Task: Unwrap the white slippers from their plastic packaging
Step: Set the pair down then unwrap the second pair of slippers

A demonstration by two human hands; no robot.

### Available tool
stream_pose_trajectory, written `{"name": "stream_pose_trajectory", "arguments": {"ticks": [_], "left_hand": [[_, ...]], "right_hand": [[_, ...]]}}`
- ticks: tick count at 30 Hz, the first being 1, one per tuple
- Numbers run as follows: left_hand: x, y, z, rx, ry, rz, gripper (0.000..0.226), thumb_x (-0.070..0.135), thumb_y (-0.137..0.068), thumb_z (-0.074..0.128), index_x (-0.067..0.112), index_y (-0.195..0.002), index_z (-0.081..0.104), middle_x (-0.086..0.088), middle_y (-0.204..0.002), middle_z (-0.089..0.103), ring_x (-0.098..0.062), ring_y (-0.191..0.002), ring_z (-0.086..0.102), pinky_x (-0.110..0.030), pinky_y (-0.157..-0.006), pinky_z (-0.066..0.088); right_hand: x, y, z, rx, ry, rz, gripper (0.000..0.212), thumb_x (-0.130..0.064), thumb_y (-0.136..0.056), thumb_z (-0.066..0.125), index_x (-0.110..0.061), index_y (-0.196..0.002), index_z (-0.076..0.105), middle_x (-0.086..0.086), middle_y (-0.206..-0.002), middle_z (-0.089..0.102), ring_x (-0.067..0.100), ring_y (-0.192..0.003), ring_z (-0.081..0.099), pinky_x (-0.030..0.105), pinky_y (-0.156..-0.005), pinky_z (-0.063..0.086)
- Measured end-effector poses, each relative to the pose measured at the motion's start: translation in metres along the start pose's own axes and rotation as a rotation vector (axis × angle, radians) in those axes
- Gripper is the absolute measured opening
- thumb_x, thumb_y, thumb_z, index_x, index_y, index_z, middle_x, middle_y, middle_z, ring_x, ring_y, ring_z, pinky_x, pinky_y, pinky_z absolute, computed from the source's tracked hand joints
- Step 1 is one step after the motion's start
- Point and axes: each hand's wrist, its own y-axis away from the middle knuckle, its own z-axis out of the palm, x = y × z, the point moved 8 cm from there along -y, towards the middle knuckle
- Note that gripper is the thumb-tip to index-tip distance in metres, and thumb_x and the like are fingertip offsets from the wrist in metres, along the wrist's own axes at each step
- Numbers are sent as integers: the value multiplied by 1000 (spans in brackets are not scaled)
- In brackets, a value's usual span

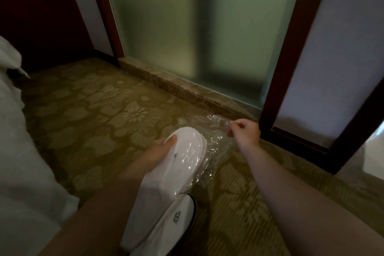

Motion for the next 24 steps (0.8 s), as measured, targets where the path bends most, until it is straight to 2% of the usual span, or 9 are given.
{"name": "stream_pose_trajectory", "arguments": {"ticks": [3, 7, 9, 12, 14, 16, 18, 21, 24], "left_hand": [[2, 0, 4, -30, 48, 36, 47, 43, -94, 44, 17, -132, 55, -13, -112, 67, -25, -96, 65, -28, -82, 51], [4, 2, 10, -64, 53, 80, 42, 40, -94, 47, 17, -127, 59, -11, -110, 68, -27, -98, 66, -40, -95, 52], [3, 3, 10, -67, 21, 86, 41, 42, -93, 47, 17, -124, 61, -11, -114, 68, -28, -104, 65, -41, -97, 50], [2, 3, 8, -57, -10, 105, 32, 42, -92, 48, 24, -114, 62, -1, -109, 67, -24, -111, 62, -28, -83, 50], [0, 2, 7, -49, -24, 104, 32, 43, -92, 49, 23, -113, 63, 1, -107, 67, -26, -113, 61, -28, -82, 51], [-2, 0, 6, -31, -66, 99, 45, 45, -91, 50, 13, -120, 62, -10, -117, 66, -32, -116, 59, -41, -96, 49], [-2, -1, 6, -18, -95, 100, 46, 47, -90, 50, 13, -117, 62, -11, -113, 66, -33, -113, 60, -42, -97, 47], [0, -1, 10, -30, -93, 109, 34, 48, -88, 51, 25, -109, 64, -3, -108, 68, -28, -108, 63, -40, -95, 49], [0, -1, 16, -65, -84, 103, 51, 48, -88, 52, 15, -126, 59, -10, -125, 63, -30, -119, 58, -48, -105, 44]], "right_hand": [[15, -2, -5, 59, -40, 157, 23, -11, -88, 57, -8, -67, 66, 2, -62, 63, 11, -59, 59, 20, -53, 44], [35, 0, -9, 100, -90, 364, 15, -11, -87, 60, -5, -74, 63, 12, -81, 67, 24, -74, 67, 27, -64, 51], [32, 1, -15, 115, 54, 323, 8, -14, -85, 61, -8, -80, 64, 11, -83, 63, 27, -84, 64, 27, -70, 44], [13, 1, -18, 121, 107, 114, 10, -13, -84, 62, -16, -78, 55, -1, -76, 55, 20, -75, 54, 22, -62, 36], [-7, 4, -9, 30, 58, -61, 20, -10, -84, 60, -23, -73, 51, -6, -73, 53, 14, -71, 54, 21, -55, 37], [-23, 8, 5, -108, 51, -167, 21, -10, -87, 57, -25, -71, 55, -3, -74, 59, 15, -71, 60, 25, -61, 48], [-31, 15, 23, -260, 134, -228, 17, -12, -89, 53, -19, -77, 64, -1, -77, 65, 19, -77, 64, 29, -69, 52], [-26, 24, 49, -451, 282, -252, 18, -16, -92, 52, -12, -100, 67, -5, -89, 63, 14, -86, 59, 20, -67, 43], [-12, 27, 60, -539, 284, -169, 26, -21, -92, 54, -12, -115, 62, -2, -103, 60, 15, -97, 55, 23, -75, 41]]}}
